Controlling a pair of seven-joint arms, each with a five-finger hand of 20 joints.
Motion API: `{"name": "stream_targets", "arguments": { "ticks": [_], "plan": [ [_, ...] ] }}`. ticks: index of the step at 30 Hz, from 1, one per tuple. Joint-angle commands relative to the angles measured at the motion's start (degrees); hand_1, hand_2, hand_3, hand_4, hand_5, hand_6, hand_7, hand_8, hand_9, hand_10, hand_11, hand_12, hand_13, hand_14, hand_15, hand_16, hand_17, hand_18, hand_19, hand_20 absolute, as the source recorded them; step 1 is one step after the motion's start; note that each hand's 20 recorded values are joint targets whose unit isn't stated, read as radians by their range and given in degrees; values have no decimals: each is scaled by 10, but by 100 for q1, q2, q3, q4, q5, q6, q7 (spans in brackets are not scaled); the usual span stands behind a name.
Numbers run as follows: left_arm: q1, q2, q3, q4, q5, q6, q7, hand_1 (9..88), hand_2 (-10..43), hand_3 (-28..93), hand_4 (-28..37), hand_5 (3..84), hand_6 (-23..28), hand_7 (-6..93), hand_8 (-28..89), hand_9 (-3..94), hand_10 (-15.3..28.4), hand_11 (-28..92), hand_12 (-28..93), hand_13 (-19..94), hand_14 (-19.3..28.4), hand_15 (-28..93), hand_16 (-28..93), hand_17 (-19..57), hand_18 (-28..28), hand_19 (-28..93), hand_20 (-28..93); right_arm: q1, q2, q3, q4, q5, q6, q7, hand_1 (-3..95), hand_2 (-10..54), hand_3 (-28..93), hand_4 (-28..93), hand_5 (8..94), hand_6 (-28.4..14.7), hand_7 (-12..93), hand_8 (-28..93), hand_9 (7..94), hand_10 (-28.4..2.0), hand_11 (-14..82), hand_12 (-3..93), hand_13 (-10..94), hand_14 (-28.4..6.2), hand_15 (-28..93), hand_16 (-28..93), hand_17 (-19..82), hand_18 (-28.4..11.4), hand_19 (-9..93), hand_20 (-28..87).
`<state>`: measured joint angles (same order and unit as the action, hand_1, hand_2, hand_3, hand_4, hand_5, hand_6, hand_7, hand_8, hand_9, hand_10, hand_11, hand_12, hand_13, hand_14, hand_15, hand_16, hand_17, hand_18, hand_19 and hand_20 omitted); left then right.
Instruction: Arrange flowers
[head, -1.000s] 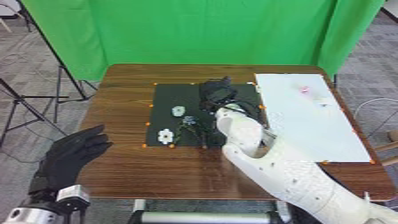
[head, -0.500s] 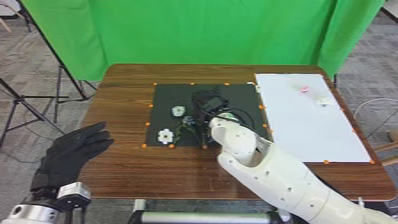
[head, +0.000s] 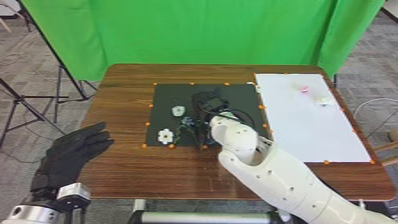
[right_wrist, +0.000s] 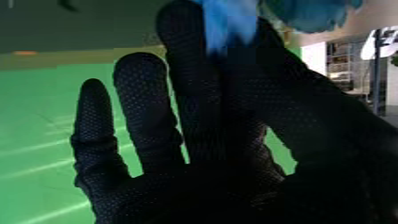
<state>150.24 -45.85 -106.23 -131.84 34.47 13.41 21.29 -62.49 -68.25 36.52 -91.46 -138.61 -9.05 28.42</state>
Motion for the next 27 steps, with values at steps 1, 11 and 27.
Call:
{"name": "stream_targets", "arguments": {
  "ticks": [1,11,27],
  "plan": [
    [78,95,23,8,-74,55,59,261,57,822,-145,449,137,131,-81,390,221,344,94,289,284,569,-117,-93,219,572,156,1,-108,105,-45,125,-232,62,359,-89,850,-283,704,-14,257,-27,714,-124,399,247,498,-152,770,239,48,-270,691,355],
    [166,33,11,-29,-60,100,62,262,56,821,-145,449,137,132,-82,390,220,346,93,289,284,569,-117,-93,219,571,157,171,52,6,-178,218,-174,201,303,-61,871,-280,654,-32,247,-139,652,-152,421,216,470,-175,780,218,31,-282,682,364],
    [575,424,23,-105,-320,446,646,261,57,821,-146,449,137,131,-81,387,220,347,93,288,284,569,-117,-93,219,571,158,320,2214,774,-1317,1254,205,-606,262,-36,898,-271,545,-52,215,-131,529,-189,378,202,350,-213,767,162,17,-266,656,343]
  ]
}}
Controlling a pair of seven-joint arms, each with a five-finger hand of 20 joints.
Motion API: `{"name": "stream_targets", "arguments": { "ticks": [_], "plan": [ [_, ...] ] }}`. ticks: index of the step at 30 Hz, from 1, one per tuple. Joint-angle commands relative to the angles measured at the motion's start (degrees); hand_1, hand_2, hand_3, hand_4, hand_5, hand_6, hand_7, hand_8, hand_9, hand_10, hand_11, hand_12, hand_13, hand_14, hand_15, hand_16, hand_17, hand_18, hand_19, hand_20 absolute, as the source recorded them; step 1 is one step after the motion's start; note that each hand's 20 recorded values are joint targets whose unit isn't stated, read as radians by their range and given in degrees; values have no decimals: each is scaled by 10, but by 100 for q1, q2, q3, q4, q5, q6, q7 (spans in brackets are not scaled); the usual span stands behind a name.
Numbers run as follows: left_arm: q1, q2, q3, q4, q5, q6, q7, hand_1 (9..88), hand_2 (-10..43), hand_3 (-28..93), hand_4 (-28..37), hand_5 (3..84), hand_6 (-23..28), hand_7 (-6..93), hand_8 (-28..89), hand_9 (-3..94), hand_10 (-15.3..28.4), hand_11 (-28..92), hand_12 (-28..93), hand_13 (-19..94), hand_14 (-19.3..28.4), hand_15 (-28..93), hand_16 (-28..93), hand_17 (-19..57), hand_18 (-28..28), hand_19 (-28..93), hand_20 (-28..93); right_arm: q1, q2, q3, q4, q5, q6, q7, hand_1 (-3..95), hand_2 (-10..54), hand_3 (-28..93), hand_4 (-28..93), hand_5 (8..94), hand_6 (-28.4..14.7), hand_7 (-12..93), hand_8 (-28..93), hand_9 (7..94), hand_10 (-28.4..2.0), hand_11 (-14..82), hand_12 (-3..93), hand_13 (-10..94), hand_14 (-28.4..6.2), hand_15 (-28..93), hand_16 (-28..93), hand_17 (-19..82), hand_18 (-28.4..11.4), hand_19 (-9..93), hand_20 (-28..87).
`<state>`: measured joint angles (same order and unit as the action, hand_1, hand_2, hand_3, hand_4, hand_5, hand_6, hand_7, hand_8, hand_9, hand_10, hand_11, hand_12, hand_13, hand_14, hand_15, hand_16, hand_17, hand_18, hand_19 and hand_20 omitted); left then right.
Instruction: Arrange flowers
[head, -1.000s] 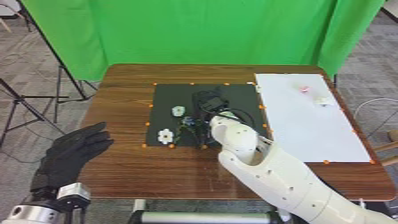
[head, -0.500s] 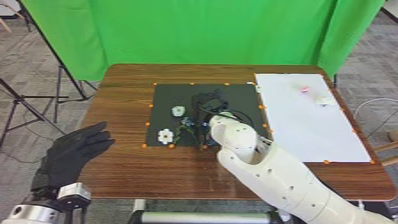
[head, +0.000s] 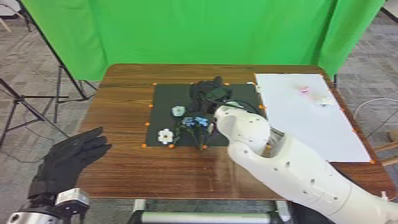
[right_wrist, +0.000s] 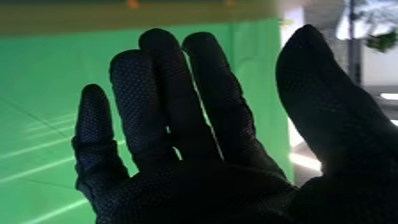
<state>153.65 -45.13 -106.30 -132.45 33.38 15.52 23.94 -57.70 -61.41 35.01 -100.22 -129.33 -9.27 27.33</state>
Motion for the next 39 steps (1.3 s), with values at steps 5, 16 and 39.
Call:
{"name": "stream_targets", "arguments": {
  "ticks": [5,16,39],
  "plan": [
    [215,379,140,-26,-206,248,448,261,57,821,-147,449,137,131,-82,387,221,347,92,288,284,570,-117,-93,219,571,158,-765,2274,1721,-179,362,-42,-425,255,-24,903,-270,533,-52,219,-133,512,-191,363,197,333,-214,762,152,19,-262,657,337],
    [147,438,255,31,-238,243,545,262,58,820,-147,449,137,132,-82,387,220,347,93,288,284,570,-118,-92,220,573,160,-1768,2613,3149,604,461,-28,163,229,11,861,-282,492,-61,198,-129,498,-168,289,179,441,-157,735,138,139,-218,715,321],
    [-71,447,514,78,-261,241,604,262,57,821,-147,449,137,132,-82,387,220,348,92,289,284,570,-118,-92,218,572,158,-1480,1935,3297,1499,-82,-865,620,229,-14,870,-283,432,-60,185,-129,423,-165,191,179,378,-173,730,122,107,-219,705,295]
  ]
}}
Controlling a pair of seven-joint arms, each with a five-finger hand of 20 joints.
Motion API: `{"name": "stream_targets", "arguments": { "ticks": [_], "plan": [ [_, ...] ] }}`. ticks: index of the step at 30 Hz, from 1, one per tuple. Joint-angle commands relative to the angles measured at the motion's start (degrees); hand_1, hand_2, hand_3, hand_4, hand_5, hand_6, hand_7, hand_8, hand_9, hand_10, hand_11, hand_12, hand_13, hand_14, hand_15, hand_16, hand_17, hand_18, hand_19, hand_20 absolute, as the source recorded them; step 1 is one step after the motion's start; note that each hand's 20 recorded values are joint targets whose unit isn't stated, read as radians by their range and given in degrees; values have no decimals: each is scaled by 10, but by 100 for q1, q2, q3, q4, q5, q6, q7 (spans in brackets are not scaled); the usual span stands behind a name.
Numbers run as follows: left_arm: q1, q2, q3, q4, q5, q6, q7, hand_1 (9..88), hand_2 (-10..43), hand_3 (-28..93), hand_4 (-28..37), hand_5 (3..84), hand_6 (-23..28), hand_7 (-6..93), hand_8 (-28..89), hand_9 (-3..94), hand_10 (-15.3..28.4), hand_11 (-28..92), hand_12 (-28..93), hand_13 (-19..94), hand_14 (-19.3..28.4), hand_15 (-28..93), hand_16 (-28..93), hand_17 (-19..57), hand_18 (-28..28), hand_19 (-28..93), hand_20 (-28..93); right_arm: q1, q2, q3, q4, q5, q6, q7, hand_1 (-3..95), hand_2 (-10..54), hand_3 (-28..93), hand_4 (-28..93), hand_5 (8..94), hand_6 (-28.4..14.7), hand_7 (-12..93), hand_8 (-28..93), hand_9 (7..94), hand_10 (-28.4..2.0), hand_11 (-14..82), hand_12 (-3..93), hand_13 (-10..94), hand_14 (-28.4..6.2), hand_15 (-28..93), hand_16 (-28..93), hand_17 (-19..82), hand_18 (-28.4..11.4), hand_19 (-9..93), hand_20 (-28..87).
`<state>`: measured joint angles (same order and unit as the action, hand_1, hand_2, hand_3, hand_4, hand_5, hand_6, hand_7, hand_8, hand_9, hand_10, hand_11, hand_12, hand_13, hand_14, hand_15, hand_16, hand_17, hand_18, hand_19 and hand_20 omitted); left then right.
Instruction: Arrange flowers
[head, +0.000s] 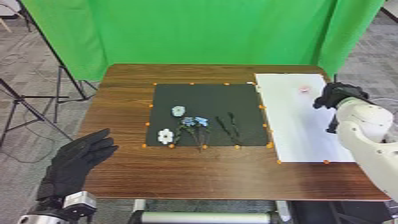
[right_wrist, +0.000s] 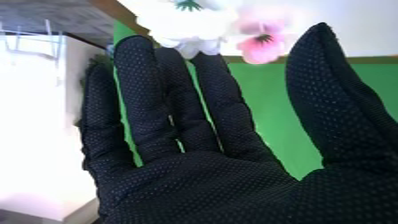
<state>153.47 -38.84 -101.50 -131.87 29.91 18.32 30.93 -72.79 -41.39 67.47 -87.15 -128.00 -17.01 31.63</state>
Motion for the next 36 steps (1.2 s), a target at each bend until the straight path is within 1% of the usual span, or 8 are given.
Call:
{"name": "stream_targets", "arguments": {
  "ticks": [1,5,7,10,15,21,33,36],
  "plan": [
    [-73,-208,37,24,104,-60,-123,262,57,821,-146,449,137,132,-82,387,220,348,92,289,284,570,-118,-92,218,572,158,16,-76,62,195,-222,-107,161,230,-14,870,-283,432,-60,185,-128,424,-166,190,179,378,-173,730,122,107,-220,705,295],
    [-124,-299,39,24,163,-103,-205,262,57,820,-146,449,137,132,-82,387,219,349,92,289,284,570,-118,-92,218,572,158,20,-157,2,263,-330,-120,105,232,-15,869,-283,433,-60,184,-127,428,-166,195,180,379,-174,732,119,107,-220,706,295],
    [-115,-227,48,22,108,-80,-174,263,57,820,-147,449,137,132,-82,387,219,348,92,288,284,570,-118,-92,218,572,158,-30,-171,-27,295,-422,-61,109,235,-15,867,-283,441,-57,187,-127,449,-159,207,181,383,-174,735,119,108,-221,707,296],
    [-227,-290,81,40,173,-150,-294,262,57,821,-146,449,137,133,-82,387,219,349,92,288,284,570,-119,-93,218,572,158,-59,-152,-48,335,-576,-158,176,274,-21,849,-282,479,-41,207,-136,512,-140,252,180,422,-155,739,123,121,-218,712,294],
    [-177,-319,48,31,176,-134,-267,263,57,821,-146,449,137,133,-82,387,220,348,92,288,284,570,-118,-93,218,572,158,-146,-134,-103,435,-784,140,200,351,-38,827,-282,546,-12,241,-156,604,-102,320,175,501,-108,726,170,154,-207,735,280],
    [-252,-372,29,26,243,-211,-367,262,57,821,-145,449,137,133,-82,389,220,347,92,289,284,570,-118,-93,218,572,158,-249,-61,-223,460,-1043,570,148,501,-67,743,-282,718,30,333,-45,831,-59,203,355,639,-38,656,318,212,-196,774,272],
    [-203,-542,-20,-6,314,-247,-506,262,57,822,-147,449,137,132,-82,388,219,348,92,288,284,570,-119,-93,219,572,158,-157,69,-522,156,-1031,1334,13,530,-80,756,-283,786,16,292,19,873,-53,231,394,688,-45,671,347,241,-216,796,296],
    [-141,-468,-41,-18,238,-191,-464,262,58,822,-147,449,137,132,-82,387,220,347,92,289,284,571,-118,-93,219,572,158,186,127,-860,55,-995,1503,-89,530,-80,759,-283,786,15,290,25,872,-55,234,395,687,-46,673,350,241,-217,796,299]
  ]
}}
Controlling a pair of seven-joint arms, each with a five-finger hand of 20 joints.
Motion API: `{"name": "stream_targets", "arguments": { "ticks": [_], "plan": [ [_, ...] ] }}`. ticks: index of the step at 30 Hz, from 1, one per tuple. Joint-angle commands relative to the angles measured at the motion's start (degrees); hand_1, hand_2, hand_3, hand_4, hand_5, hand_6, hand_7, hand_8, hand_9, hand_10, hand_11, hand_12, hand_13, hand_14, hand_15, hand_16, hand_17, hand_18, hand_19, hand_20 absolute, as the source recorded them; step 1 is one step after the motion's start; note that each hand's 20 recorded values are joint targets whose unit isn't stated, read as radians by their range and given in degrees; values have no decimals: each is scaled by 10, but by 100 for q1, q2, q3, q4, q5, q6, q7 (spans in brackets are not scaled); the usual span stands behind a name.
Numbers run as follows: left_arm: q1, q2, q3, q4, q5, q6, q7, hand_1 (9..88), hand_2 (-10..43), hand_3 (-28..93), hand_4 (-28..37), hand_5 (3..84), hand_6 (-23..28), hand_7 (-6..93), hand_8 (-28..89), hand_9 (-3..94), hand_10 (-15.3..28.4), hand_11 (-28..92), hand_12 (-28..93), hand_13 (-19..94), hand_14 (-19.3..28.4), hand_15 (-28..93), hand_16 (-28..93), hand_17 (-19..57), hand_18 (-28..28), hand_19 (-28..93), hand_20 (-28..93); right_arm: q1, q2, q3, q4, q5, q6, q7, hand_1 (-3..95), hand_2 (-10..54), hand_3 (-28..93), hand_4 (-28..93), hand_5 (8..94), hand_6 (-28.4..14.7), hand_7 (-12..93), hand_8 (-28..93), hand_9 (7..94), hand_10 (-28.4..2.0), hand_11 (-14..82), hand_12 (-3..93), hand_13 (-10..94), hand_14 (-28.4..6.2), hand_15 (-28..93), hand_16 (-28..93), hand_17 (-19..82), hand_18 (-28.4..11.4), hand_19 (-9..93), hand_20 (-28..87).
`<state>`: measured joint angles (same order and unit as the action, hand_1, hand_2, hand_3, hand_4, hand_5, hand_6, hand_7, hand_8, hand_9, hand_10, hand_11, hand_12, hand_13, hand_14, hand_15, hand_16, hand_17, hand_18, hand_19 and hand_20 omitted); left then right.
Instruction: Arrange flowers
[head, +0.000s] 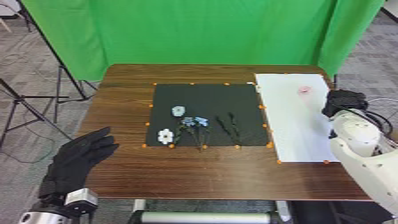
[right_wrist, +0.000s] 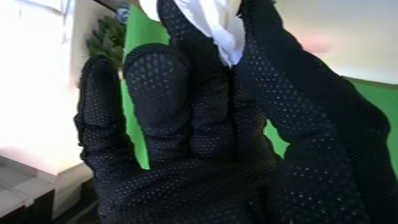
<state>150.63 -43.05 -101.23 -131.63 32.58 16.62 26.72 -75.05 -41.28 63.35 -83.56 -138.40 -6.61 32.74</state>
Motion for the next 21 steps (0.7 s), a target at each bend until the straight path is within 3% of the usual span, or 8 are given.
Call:
{"name": "stream_targets", "arguments": {
  "ticks": [1,3,5,9,11,18,20,21],
  "plan": [
    [141,-68,-90,-50,-5,-21,-60,262,57,822,-147,449,137,132,-82,387,220,347,92,289,284,570,-118,-93,218,572,158,542,119,-563,-328,65,522,-203,529,-80,760,-283,787,15,289,26,872,-55,235,395,686,-46,673,351,241,-217,796,299],
    [197,-89,-130,-76,12,-10,-34,263,58,821,-147,449,137,133,-82,388,220,347,92,288,284,571,-118,-93,219,572,158,794,70,-732,-359,76,579,-340,528,-80,764,-283,787,14,288,28,872,-57,237,395,686,-46,673,352,241,-218,796,301],
    [277,-9,-170,-99,-56,51,29,262,58,822,-146,449,137,132,-82,388,219,348,93,288,284,570,-118,-92,218,572,158,1040,4,-958,-491,135,682,-419,527,-81,767,-283,787,14,287,30,871,-57,240,395,686,-47,673,353,241,-219,795,303],
    [352,-3,-205,-129,-65,78,76,263,58,821,-147,449,137,132,-82,388,220,348,92,288,284,570,-118,-93,218,572,158,1429,-227,-1381,-736,238,802,-761,526,-80,771,-283,788,11,286,32,870,-58,243,396,683,-52,679,354,239,-220,795,307],
    [413,59,-217,-146,-131,145,163,263,58,821,-147,449,137,132,-82,388,220,347,92,288,284,570,-118,-93,218,572,158,1644,-424,-1643,-794,249,829,-929,526,-80,772,-283,789,11,286,32,869,-59,245,396,682,-53,681,353,239,-220,795,308],
    [334,28,-275,-133,-69,107,88,262,57,822,-146,449,137,132,-82,388,220,348,93,288,284,570,-118,-93,219,572,158,1908,-1344,-2021,-814,427,731,-1246,526,-81,775,-283,790,9,283,34,868,-61,248,395,678,-55,687,354,237,-221,794,311],
    [247,88,-279,-124,-94,92,78,262,57,823,-146,449,137,132,-82,388,220,348,93,288,284,570,-118,-93,219,572,158,1902,-1577,-2080,-753,449,801,-1258,526,-81,775,-283,791,9,282,33,868,-62,249,396,678,-55,687,353,236,-221,793,311],
    [185,175,-250,-104,-111,96,92,262,57,823,-146,449,137,132,-82,388,220,348,92,288,284,570,-118,-93,219,572,158,1923,-1628,-2149,-741,459,814,-1224,526,-81,775,-283,791,9,283,34,867,-62,250,396,677,-55,688,353,235,-221,793,312]
  ]
}}
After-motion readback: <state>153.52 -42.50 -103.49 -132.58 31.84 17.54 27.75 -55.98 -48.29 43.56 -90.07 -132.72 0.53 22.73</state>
